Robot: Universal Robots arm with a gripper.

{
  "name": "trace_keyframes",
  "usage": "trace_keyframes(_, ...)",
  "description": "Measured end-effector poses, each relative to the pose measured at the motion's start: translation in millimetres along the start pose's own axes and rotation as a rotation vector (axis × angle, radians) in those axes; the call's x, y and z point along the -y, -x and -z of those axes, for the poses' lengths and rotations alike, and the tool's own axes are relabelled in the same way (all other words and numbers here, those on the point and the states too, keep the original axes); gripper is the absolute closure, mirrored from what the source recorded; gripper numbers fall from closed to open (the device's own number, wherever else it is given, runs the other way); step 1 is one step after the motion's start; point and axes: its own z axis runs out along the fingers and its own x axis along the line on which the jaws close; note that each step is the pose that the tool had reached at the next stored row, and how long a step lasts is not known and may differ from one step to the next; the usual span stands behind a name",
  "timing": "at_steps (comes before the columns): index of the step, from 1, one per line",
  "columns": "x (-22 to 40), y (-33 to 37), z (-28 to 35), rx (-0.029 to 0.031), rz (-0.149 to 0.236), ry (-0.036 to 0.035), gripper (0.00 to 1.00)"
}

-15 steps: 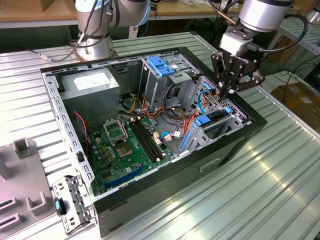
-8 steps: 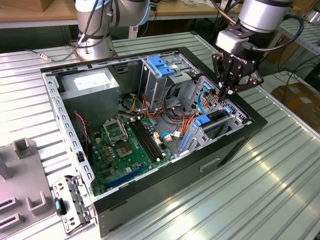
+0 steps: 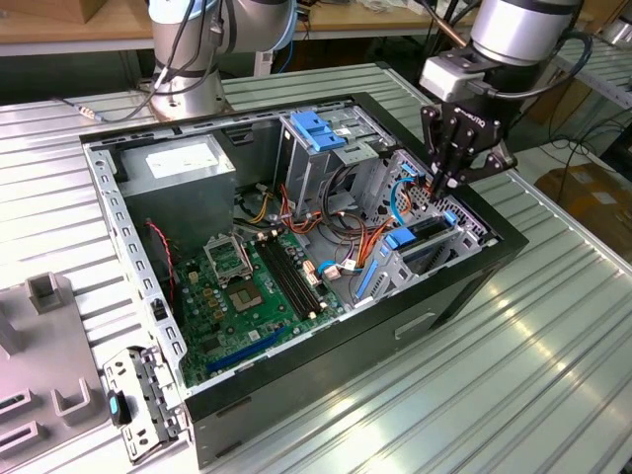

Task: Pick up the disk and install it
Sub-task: 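Insert the first disk wire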

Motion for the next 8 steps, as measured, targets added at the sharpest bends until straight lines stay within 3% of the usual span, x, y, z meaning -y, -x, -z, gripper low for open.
trace_keyframes(5,-4.5,-1.5,-0.4,0.0014,0.005,-0.0011,0.84)
trace_keyframes(8,-5.7,-4.8,-1.5,0.0126,0.016,-0.0019,0.84)
